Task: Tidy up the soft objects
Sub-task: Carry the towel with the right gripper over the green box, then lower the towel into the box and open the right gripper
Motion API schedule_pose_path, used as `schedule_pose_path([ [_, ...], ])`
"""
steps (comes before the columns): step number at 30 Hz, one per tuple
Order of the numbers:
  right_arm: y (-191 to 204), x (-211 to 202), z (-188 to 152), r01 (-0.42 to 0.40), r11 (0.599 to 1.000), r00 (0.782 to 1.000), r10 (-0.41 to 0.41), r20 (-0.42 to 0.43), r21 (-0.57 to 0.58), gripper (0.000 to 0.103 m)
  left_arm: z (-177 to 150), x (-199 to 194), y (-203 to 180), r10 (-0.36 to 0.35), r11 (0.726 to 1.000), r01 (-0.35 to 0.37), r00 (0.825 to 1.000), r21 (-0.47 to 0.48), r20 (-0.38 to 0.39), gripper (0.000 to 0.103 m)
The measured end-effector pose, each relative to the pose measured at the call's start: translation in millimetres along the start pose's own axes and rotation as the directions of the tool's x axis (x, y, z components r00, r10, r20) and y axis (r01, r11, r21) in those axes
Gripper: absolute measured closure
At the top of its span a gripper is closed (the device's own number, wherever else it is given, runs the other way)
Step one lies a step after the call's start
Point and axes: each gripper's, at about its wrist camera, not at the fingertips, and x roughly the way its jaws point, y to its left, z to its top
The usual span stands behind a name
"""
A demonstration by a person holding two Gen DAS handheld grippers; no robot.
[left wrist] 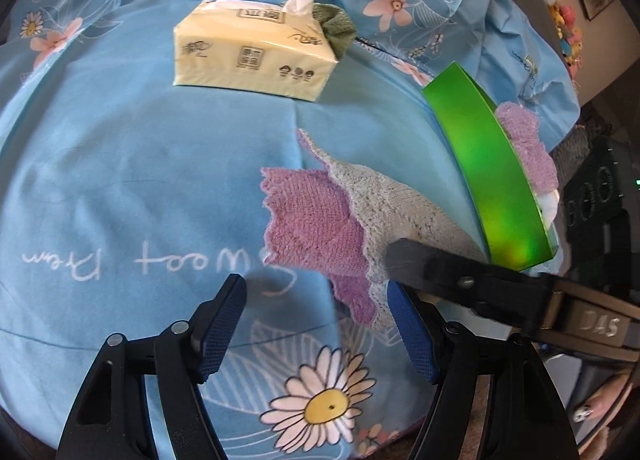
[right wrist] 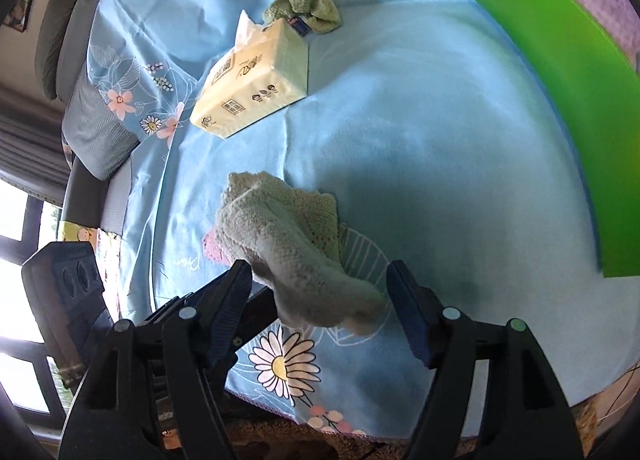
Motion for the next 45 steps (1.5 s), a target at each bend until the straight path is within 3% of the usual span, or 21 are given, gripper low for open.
schedule_pose_path([
  [5, -9, 7, 5, -0.045, 0.999, 0.999, 0.045, 0.001, 0.029, 0.067, 1, 10, -16, 0.033, 0.997, -0.034, 0.999, 0.068, 0.017, 0.045],
  [7, -10, 6, 7, -0.062, 0.998, 0.998, 0.062, 0.005, 0.034, 0.076, 2, 11, -22, 0.002, 0.997, -0.003, 1.0, 0.081, 0.01, 0.06],
  [11, -9, -12, 10, -0.06, 0.998, 0.996, 0.058, 0.063, 0.027, 0.078, 13, 4, -41, -0.029, 0.991, 0.025, 0.999, 0.128, 0.03, 0.063],
  [16, -8, -70, 27, -0.057, 0.998, 0.976, 0.053, 0.212, 0.011, 0.078, 41, -16, -86, -0.114, 0.972, 0.093, 0.99, 0.218, 0.086, 0.063],
  [21, -15, -129, 52, -0.023, 1.0, 0.93, 0.019, 0.366, 0.008, 0.078, 74, -23, -139, -0.191, 0.94, 0.143, 0.973, 0.31, 0.127, 0.063],
  [27, -46, -175, 81, -0.022, 0.998, 0.881, -0.011, 0.473, 0.064, 0.078, 108, -8, -194, -0.246, 0.903, 0.181, 0.962, 0.39, 0.122, 0.063],
  [32, -74, -196, 102, -0.016, 0.994, 0.86, -0.042, 0.509, 0.11, 0.078, 134, 20, -221, -0.294, 0.888, 0.246, 0.954, 0.387, 0.067, 0.063],
  [36, -94, -198, 115, 0.011, 0.988, 0.852, -0.091, 0.515, 0.156, 0.078, 144, 43, -237, -0.292, 0.889, 0.263, 0.956, 0.374, 0.023, 0.063],
  [45, -143, -185, 137, 0.01, 0.965, 0.867, -0.138, 0.478, 0.26, 0.077, 149, 93, -254, -0.246, 0.903, 0.245, 0.968, 0.354, -0.043, 0.063],
])
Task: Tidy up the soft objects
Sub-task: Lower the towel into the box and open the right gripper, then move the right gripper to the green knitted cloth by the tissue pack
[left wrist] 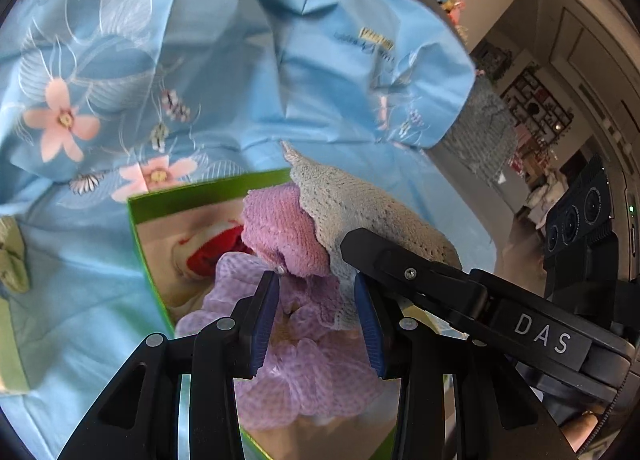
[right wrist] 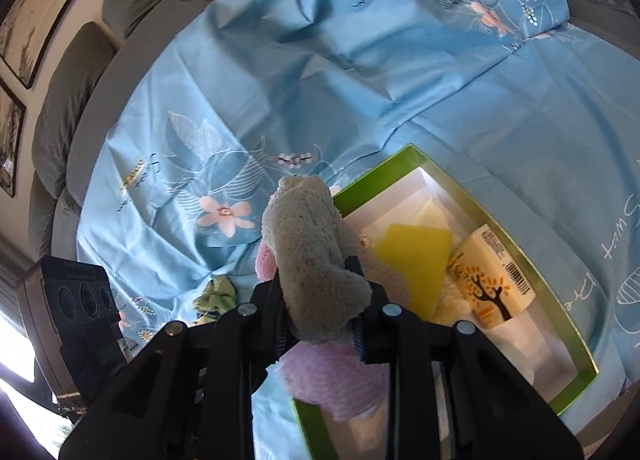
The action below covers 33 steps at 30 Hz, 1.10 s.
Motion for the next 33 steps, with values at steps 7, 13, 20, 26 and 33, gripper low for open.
schedule_pose_path([
  [7, -22, 37, -3, 0.057, 0.997, 0.996, -0.054, -0.074, 0.046, 0.077, -9, 29, 15, 0.069, 0.997, -0.071, 0.995, -0.027, -0.074, 0.063],
  [13, -31, 58, -5, 0.104, 0.993, 0.989, -0.097, -0.109, 0.061, 0.078, -14, 33, 15, 0.146, 0.989, -0.146, 0.988, 0.009, -0.057, 0.063],
  [20, -27, 44, -6, 0.119, 0.991, 0.991, -0.115, -0.07, 0.056, 0.05, -11, 12, 16, 0.101, 0.995, -0.102, 0.993, -0.019, -0.052, 0.063],
  [26, -17, 24, -8, 0.126, 0.991, 0.992, -0.125, -0.028, 0.049, 0.029, -12, -20, 11, 0.101, 0.995, -0.101, 0.995, -0.011, -0.02, 0.046],
  [33, 7, -5, -15, 0.153, 0.988, 0.987, -0.154, 0.052, 0.014, 0.009, -21, -57, 9, 0.117, 0.993, -0.117, 0.993, -0.014, 0.007, 0.029],
])
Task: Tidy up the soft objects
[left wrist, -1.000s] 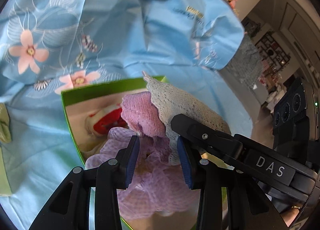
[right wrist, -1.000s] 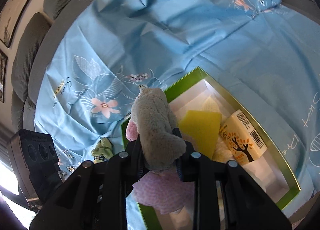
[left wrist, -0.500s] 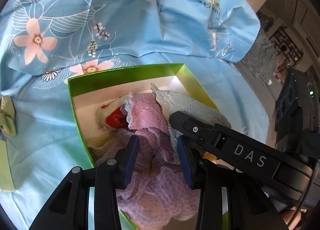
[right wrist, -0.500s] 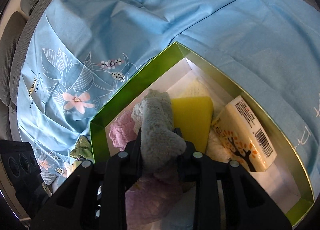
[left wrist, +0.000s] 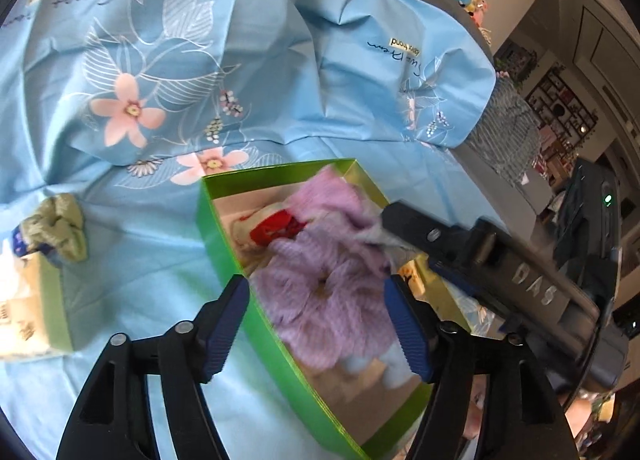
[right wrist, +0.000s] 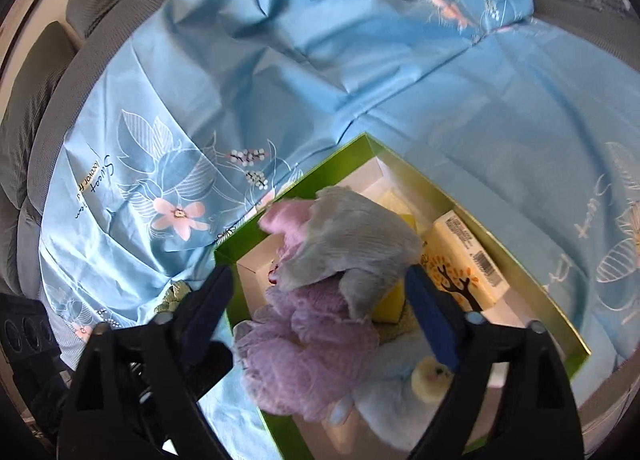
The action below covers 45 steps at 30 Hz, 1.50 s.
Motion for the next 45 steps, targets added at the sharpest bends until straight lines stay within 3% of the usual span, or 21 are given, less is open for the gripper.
schedule_pose_path([
  [4, 12, -16, -5, -0.004, 1.0, 1.0, 0.004, 0.027, -0.022, 0.001, -11, -19, 10, 0.02, 1.0, -0.02, 1.0, -0.02, 0.013, 0.027],
  [13, 54, -36, -28, -0.041, 0.993, 0.999, 0.045, 0.031, -0.112, 0.001, -55, -67, 57, 0.039, 0.991, -0.032, 0.998, -0.132, 0.049, 0.021],
  [19, 96, -23, -52, -0.076, 0.976, 0.997, 0.072, -0.025, -0.206, 0.001, -99, -93, 111, 0.162, 0.957, -0.147, 0.986, -0.249, 0.04, 0.021],
  [23, 125, 0, -63, -0.11, 0.966, 0.992, 0.092, -0.088, -0.236, 0.001, -127, -107, 154, 0.263, 0.91, -0.24, 0.964, -0.339, 0.025, 0.021],
  [30, 183, 62, -80, -0.141, 0.947, 0.978, 0.087, -0.192, -0.289, 0.001, -154, -121, 205, 0.305, 0.847, -0.268, 0.952, -0.459, 0.006, 0.021],
  [41, 240, 167, -93, -0.114, 0.943, 0.948, 0.008, -0.319, -0.314, 0.015, -166, -122, 228, 0.357, 0.82, -0.322, 0.934, -0.474, -0.018, 0.021],
  [45, 248, 189, -96, -0.087, 0.938, 0.943, -0.031, -0.33, -0.337, 0.026, -167, -119, 230, 0.369, 0.818, -0.342, 0.929, -0.463, -0.034, 0.021],
])
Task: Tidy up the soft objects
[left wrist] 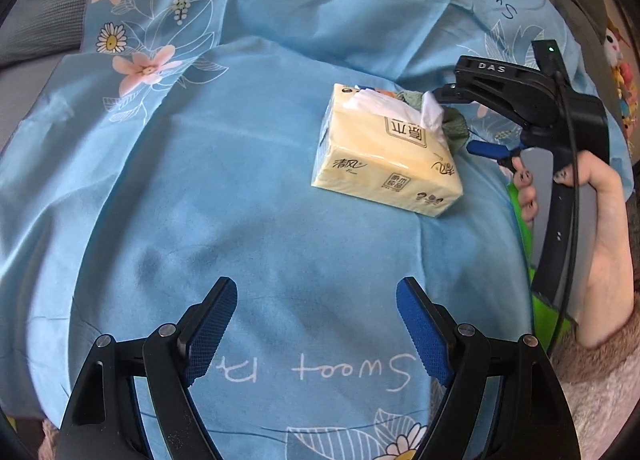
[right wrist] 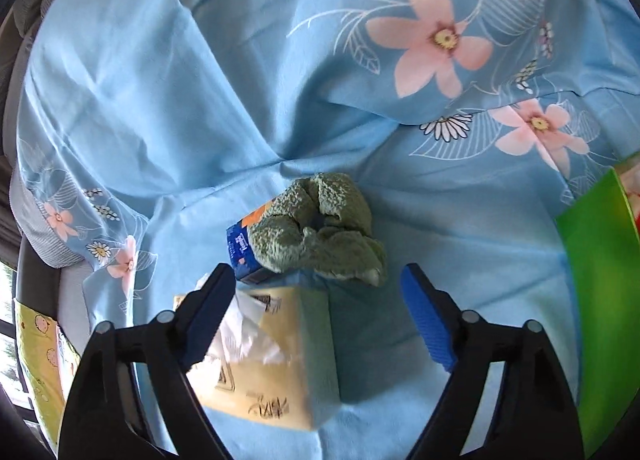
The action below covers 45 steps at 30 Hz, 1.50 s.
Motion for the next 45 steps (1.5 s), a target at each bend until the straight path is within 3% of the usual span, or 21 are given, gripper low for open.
schedule_pose_path([
  [2, 1, 8, 2, 0.025, 1.0, 1.0, -0.025, -0.008, -0.007, 0.033, -1, 1, 2, 0.001, 1.0, -0.001, 1.0, -0.001, -0.006, 0.021],
  [4, 0, 15, 4, 0.034, 0.999, 0.999, -0.034, -0.022, -0.012, 0.06, -2, 1, 4, 0.003, 1.0, -0.003, 1.0, -0.008, -0.008, 0.021],
  [7, -3, 21, 4, 0.037, 0.999, 0.999, -0.037, -0.026, -0.004, 0.085, -3, 0, 7, 0.007, 1.0, -0.007, 1.0, -0.012, -0.01, 0.021],
  [13, -9, -2, -1, -0.006, 1.0, 0.999, 0.006, 0.038, 0.006, 0.092, -5, -6, 11, 0.013, 1.0, -0.013, 1.0, -0.021, -0.001, 0.021],
  [19, -3, -64, -22, -0.019, 0.995, 0.991, 0.032, 0.127, -0.095, 0.092, -7, -15, 9, 0.02, 1.0, -0.019, 1.0, -0.016, 0.018, 0.021],
  [24, 5, -109, -67, -0.056, 0.979, 0.983, 0.088, 0.159, -0.195, 0.092, -15, -27, 10, 0.023, 1.0, -0.023, 0.999, -0.009, 0.031, 0.021],
  [32, 13, -115, -151, -0.062, 0.949, 0.992, 0.092, 0.083, -0.309, 0.092, -26, -42, 23, 0.026, 0.999, -0.025, 0.998, -0.033, 0.052, 0.021],
  [39, 16, -80, -200, -0.104, 0.94, 0.994, 0.084, -0.073, -0.325, 0.089, -34, -48, 35, 0.032, 0.998, -0.029, 0.998, -0.053, 0.053, 0.021],
  [41, 18, -76, -207, -0.121, 0.944, 0.99, 0.091, -0.108, -0.307, 0.081, -36, -49, 36, 0.035, 0.998, -0.032, 0.998, -0.056, 0.05, 0.021],
  [43, 16, -79, -209, -0.123, 0.951, 0.989, 0.093, -0.116, -0.285, 0.046, -38, -51, 37, 0.033, 0.998, -0.03, 0.998, -0.054, 0.048, 0.021],
  [45, 14, -93, -208, -0.118, 0.953, 0.992, 0.103, -0.071, -0.277, 0.029, -39, -53, 37, 0.025, 0.999, -0.022, 0.998, -0.049, 0.055, 0.021],
])
